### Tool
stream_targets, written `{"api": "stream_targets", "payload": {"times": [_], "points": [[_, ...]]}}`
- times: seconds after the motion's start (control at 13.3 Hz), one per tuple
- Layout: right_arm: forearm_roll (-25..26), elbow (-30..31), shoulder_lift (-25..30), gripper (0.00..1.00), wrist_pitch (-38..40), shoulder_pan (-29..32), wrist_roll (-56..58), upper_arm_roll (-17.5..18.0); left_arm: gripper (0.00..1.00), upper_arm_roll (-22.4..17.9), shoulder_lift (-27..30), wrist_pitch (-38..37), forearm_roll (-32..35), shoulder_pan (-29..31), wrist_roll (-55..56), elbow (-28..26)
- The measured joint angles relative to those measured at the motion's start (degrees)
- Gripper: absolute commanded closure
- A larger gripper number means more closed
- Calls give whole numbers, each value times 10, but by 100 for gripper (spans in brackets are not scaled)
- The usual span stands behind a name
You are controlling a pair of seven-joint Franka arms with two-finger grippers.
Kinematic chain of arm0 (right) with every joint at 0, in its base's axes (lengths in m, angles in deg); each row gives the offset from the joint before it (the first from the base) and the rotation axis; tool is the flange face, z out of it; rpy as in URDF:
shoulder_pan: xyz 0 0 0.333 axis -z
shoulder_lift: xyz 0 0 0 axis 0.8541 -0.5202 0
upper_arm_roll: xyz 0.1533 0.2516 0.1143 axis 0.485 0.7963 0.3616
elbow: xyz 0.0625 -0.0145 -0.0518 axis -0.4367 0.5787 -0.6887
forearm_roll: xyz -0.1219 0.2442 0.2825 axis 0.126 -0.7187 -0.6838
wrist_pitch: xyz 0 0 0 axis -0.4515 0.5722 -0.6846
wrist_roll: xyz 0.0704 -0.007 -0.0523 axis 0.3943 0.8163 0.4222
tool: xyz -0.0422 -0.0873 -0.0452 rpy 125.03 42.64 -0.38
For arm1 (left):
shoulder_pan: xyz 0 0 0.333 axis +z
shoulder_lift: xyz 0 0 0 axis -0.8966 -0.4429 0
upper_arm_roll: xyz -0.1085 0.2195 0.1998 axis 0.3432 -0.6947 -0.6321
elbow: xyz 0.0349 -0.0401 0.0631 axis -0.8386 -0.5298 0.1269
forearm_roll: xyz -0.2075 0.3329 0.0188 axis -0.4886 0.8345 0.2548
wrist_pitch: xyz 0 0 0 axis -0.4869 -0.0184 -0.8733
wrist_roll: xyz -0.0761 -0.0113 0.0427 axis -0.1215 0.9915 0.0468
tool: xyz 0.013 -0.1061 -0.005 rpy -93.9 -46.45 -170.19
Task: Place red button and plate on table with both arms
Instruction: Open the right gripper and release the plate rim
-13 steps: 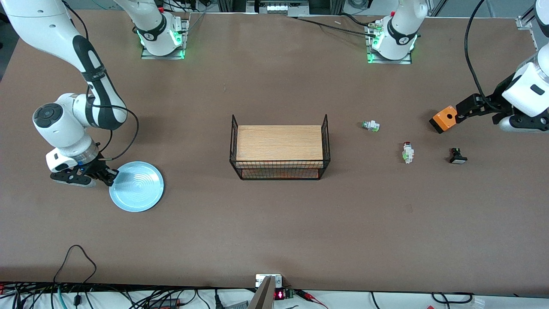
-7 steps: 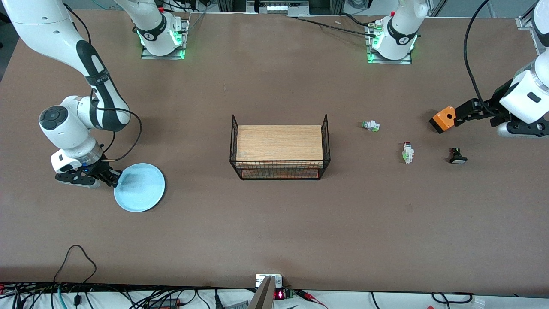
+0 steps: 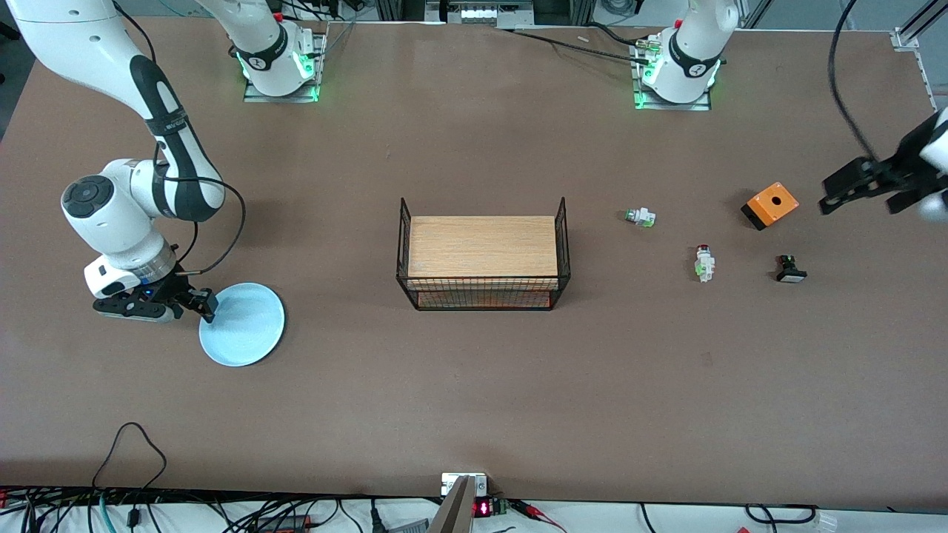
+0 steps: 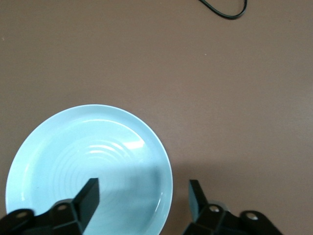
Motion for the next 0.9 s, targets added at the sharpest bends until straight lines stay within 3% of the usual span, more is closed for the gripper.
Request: {"api": "stream_targets", "payload": {"times": [0.15, 0.53, 0.9], "points": [[0, 1, 0, 0, -5, -11, 1, 0, 0, 20, -12, -5, 0, -1, 1, 0], [0, 6, 5, 0, 12, -19, 5, 0, 0, 21, -46, -1, 0, 1, 0, 2], [0, -120, 69, 0, 315, -19, 9, 0, 0, 30, -51, 0, -15, 0, 0, 8]]}}
